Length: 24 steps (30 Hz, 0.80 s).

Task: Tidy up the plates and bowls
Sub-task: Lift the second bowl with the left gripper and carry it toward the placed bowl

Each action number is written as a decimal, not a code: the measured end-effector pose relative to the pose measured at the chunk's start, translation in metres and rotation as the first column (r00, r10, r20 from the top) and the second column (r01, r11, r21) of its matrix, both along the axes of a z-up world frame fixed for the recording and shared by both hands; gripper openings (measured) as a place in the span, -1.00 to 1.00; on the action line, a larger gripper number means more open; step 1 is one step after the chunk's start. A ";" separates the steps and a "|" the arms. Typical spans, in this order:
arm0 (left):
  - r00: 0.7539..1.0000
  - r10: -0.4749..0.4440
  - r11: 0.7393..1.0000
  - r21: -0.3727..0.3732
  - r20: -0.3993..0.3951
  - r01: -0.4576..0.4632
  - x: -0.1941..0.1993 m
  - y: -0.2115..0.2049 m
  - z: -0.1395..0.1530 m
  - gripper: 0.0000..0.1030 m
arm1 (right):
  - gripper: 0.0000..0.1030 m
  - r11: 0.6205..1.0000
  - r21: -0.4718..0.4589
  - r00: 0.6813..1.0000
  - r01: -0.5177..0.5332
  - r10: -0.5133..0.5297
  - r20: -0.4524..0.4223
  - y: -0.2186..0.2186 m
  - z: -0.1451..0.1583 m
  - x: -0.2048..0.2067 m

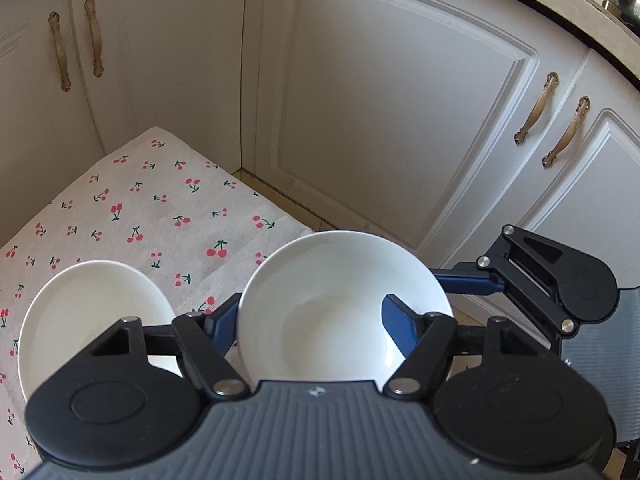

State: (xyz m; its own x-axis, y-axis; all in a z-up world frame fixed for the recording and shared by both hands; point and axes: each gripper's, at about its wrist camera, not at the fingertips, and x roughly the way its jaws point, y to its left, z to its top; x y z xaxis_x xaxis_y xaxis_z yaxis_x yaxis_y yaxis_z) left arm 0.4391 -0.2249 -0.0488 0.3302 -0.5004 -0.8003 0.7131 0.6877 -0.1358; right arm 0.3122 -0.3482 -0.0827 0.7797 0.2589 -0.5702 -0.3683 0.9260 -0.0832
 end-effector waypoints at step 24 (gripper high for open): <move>0.996 0.042 0.998 -0.056 0.074 -0.038 -0.099 0.042 0.059 0.33 | 0.79 1.000 0.012 1.000 -0.021 0.021 0.014 0.031 0.057 -0.086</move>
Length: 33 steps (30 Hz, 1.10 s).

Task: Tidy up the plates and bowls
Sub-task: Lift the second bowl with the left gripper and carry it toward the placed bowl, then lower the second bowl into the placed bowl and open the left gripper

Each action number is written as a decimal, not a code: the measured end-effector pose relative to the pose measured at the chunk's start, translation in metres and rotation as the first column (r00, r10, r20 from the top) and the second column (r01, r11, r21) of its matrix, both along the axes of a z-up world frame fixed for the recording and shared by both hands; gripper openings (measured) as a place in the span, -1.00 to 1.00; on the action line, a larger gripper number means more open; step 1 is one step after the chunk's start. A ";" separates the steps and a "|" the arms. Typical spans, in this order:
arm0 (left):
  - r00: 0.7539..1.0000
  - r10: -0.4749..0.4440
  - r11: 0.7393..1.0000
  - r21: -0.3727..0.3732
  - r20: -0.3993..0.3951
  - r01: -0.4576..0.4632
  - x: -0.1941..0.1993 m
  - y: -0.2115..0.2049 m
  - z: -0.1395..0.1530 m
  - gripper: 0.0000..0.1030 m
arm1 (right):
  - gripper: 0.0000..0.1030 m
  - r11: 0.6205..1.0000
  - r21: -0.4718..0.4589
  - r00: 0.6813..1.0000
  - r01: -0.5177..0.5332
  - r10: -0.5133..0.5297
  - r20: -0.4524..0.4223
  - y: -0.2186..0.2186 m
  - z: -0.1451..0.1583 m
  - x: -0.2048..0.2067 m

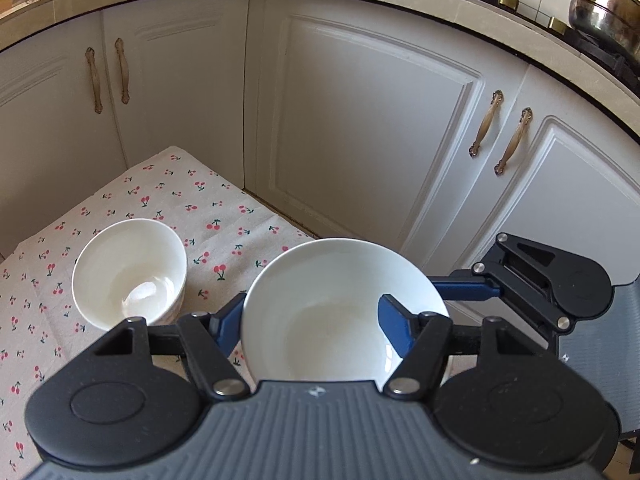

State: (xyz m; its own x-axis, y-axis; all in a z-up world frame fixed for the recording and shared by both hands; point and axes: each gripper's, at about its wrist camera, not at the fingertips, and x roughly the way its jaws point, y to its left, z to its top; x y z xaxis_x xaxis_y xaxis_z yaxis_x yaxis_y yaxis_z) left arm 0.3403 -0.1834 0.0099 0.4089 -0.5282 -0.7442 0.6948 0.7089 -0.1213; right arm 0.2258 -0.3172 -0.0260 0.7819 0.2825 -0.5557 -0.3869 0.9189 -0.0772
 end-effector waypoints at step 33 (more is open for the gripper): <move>0.997 0.073 0.997 -0.039 0.006 -0.073 -0.122 0.068 0.000 0.39 | 0.79 0.994 -0.019 0.994 -0.108 0.108 -0.023 0.059 0.016 -0.110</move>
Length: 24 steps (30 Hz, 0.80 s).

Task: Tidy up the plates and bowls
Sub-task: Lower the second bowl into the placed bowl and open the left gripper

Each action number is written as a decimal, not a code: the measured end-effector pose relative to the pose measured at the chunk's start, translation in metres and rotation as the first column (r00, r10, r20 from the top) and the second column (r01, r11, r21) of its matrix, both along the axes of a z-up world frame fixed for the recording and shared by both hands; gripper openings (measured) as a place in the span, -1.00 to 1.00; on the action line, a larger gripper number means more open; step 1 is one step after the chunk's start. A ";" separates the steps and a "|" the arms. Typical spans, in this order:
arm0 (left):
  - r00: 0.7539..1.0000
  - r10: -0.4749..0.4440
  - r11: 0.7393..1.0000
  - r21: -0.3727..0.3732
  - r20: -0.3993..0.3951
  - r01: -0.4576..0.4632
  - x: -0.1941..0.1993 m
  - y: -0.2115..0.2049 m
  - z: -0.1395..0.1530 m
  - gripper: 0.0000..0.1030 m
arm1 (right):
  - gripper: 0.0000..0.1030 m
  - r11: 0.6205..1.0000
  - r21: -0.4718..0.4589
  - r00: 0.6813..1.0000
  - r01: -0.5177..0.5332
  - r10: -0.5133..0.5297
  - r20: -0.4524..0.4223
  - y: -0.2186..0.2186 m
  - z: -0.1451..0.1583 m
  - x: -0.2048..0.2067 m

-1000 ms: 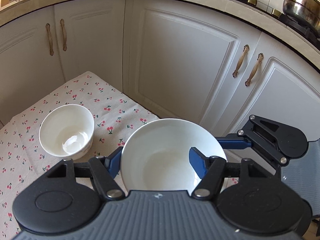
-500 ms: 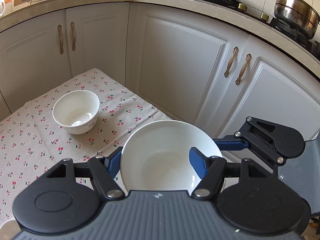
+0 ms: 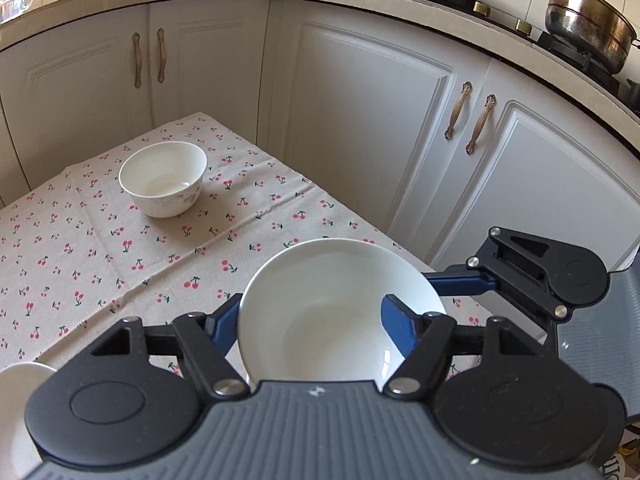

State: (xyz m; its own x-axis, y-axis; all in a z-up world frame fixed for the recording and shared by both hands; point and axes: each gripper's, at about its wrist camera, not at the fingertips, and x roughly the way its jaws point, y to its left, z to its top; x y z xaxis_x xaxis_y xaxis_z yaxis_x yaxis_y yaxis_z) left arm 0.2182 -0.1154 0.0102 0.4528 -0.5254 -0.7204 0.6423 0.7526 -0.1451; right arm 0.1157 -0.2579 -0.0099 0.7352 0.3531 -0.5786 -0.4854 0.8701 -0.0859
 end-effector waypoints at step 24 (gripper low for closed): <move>0.999 0.001 1.000 0.005 -0.052 -0.001 -0.001 0.004 -0.031 0.40 | 0.79 1.000 0.011 0.994 -0.004 0.005 -0.107 0.003 -0.032 0.003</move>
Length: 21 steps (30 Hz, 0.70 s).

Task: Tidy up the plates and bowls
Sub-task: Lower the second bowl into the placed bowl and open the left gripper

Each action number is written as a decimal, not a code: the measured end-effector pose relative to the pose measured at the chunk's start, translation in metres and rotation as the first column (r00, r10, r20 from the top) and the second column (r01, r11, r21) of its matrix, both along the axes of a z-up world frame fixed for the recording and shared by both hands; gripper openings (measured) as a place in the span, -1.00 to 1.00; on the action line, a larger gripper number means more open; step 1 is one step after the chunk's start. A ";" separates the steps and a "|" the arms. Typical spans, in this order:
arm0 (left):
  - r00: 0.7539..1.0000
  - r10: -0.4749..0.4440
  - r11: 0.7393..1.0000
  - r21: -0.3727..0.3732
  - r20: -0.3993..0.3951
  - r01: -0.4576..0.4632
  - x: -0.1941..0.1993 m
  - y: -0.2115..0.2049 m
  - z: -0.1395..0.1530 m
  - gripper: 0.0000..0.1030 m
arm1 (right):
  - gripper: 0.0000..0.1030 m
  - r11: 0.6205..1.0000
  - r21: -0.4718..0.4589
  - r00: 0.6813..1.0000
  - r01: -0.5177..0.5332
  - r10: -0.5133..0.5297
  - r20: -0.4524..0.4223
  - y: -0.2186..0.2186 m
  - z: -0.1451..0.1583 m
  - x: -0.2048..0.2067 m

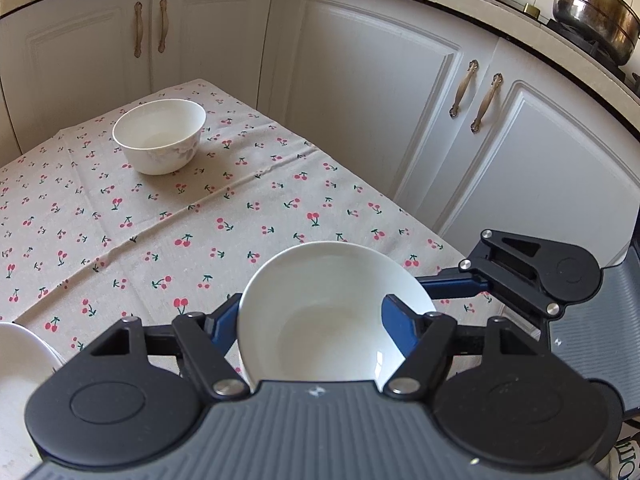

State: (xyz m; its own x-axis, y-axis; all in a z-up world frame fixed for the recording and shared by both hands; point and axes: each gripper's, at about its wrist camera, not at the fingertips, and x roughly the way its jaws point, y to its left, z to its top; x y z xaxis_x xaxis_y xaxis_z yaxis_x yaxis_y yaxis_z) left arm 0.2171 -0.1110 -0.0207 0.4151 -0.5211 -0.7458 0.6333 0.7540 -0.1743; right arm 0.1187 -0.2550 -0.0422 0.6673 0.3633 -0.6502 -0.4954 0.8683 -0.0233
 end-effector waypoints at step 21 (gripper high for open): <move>1.000 0.000 1.000 0.002 -0.006 0.000 0.001 0.006 -0.002 0.56 | 1.00 0.999 0.040 0.999 -0.006 0.005 0.033 -0.008 0.006 -0.005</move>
State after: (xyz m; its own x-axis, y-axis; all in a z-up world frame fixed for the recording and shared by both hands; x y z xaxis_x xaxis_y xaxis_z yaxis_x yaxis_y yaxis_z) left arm 0.2180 -0.1045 -0.0226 0.4107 -0.5196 -0.7492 0.6324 0.7543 -0.1765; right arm 0.1132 -0.2631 -0.0365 0.6862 0.3920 -0.6127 -0.4995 0.8663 -0.0051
